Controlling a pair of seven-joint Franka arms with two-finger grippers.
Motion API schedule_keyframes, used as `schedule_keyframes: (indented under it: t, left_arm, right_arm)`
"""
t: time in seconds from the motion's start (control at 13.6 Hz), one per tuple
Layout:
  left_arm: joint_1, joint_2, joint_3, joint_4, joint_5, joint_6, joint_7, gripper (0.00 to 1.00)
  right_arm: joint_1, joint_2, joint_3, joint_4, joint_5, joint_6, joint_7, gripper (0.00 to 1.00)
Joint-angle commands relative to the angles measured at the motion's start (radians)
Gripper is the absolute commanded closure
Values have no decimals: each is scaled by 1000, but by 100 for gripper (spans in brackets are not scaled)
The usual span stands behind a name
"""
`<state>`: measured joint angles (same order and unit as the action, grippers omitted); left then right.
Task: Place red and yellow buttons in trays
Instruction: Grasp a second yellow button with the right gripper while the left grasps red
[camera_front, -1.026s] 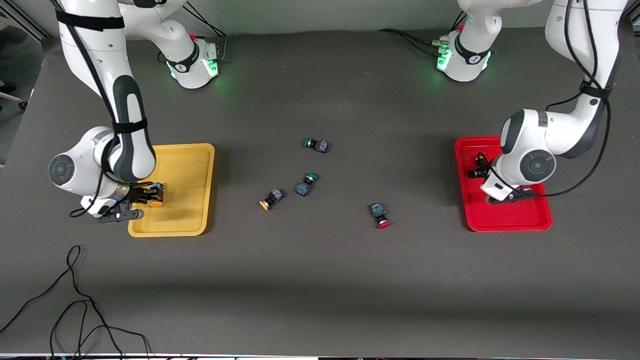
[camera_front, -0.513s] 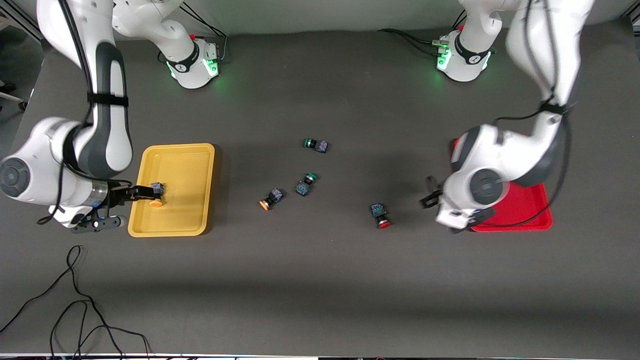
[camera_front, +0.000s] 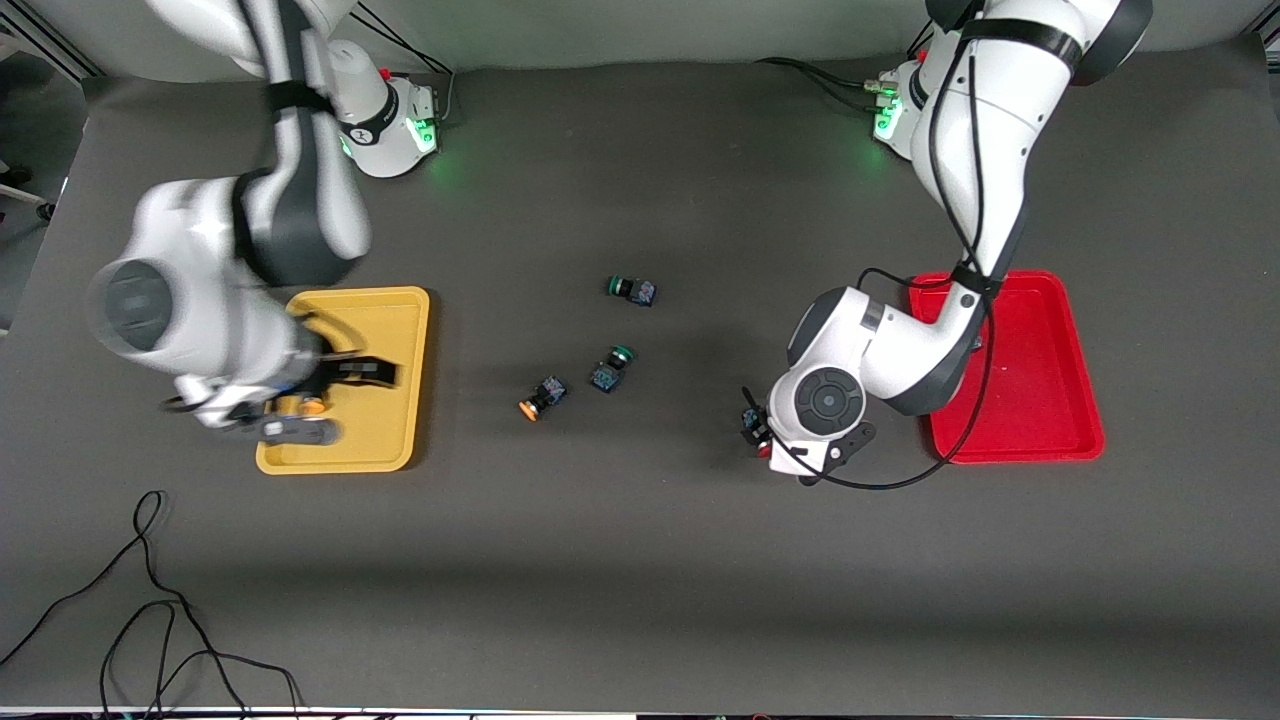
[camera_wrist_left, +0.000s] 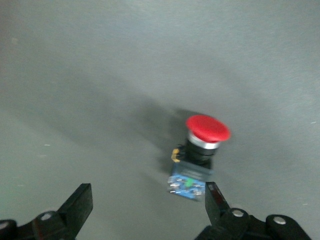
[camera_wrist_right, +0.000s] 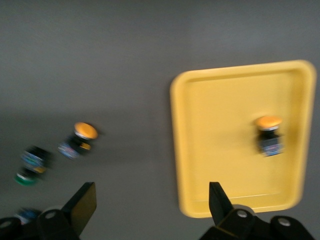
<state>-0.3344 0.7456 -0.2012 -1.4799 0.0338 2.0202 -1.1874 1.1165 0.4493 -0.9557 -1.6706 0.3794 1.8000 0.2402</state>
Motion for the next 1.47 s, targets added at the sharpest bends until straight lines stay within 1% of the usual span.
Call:
schedule_keyframes:
  t: [0.0, 0.07, 0.15, 0.22, 0.29, 0.37, 0.44, 0.51, 0.59, 0.66, 0.81, 0.88, 0.95, 1.1, 1.17, 1.25, 1.32, 1.39]
  left_arm:
    - [-20, 43, 14, 32, -12, 55, -37, 0]
    - [-21, 50, 14, 32, -14, 78, -38, 0]
    - [-21, 55, 14, 32, -12, 100, -38, 0]
    - [-21, 66, 14, 32, -11, 119, -35, 0]
    - [-21, 77, 14, 32, -5, 132, -34, 1]
    - [-20, 81, 14, 32, -6, 144, -35, 9]
    - [-20, 81, 14, 32, -3, 147, -29, 24]
    - [-20, 81, 16, 30, 0, 146, -27, 58]
    - [-21, 83, 16, 30, 1, 147, -29, 97]
    - [-21, 86, 16, 30, 3, 149, -26, 100]
    - [-20, 84, 16, 30, 21, 146, -21, 100]
    - [-20, 77, 16, 35, 28, 131, -26, 100]
    - [-18, 64, 17, 55, 35, 82, -26, 100]
    - [-6, 51, 22, 120, 90, -117, 11, 100]
    - [21, 32, 23, 140, 92, -199, 58, 100]
    - [73, -6, 20, 133, 86, -269, 140, 100]
    - [131, -49, 17, 112, 84, -323, 238, 100]
    - [174, -107, 19, 60, 86, -343, 308, 100]
  right_arm:
    - [57, 86, 49, 20, 82, 77, 317, 0]
    - [60, 94, 78, 15, 117, 119, 462, 0]
    - [60, 100, 115, 15, 125, 151, 575, 0]
    - [60, 113, 142, 14, 127, 174, 641, 0]
    - [62, 127, 150, -3, 130, 203, 663, 0]
    - [72, 127, 158, -38, 131, 244, 665, 0]
    - [94, 127, 160, -88, 133, 299, 665, 0]
    - [118, 130, 161, -150, 136, 390, 665, 0]
    - [137, 137, 169, -209, 166, 482, 665, 0]
    - [152, 169, 195, -242, 224, 555, 665, 0]
    - [157, 257, 233, -245, 301, 636, 663, 0]
    - [155, 285, 254, -244, 330, 671, 662, 0]
    - [155, 298, 259, -244, 341, 694, 660, 0]
    - [149, 305, 265, -245, 342, 694, 648, 0]
    - [148, 305, 265, -245, 342, 694, 648, 0]
    - [144, 305, 265, -245, 342, 694, 646, 0]
    - [143, 305, 267, -245, 340, 694, 639, 2]
    - [141, 305, 265, -247, 340, 691, 610, 30]
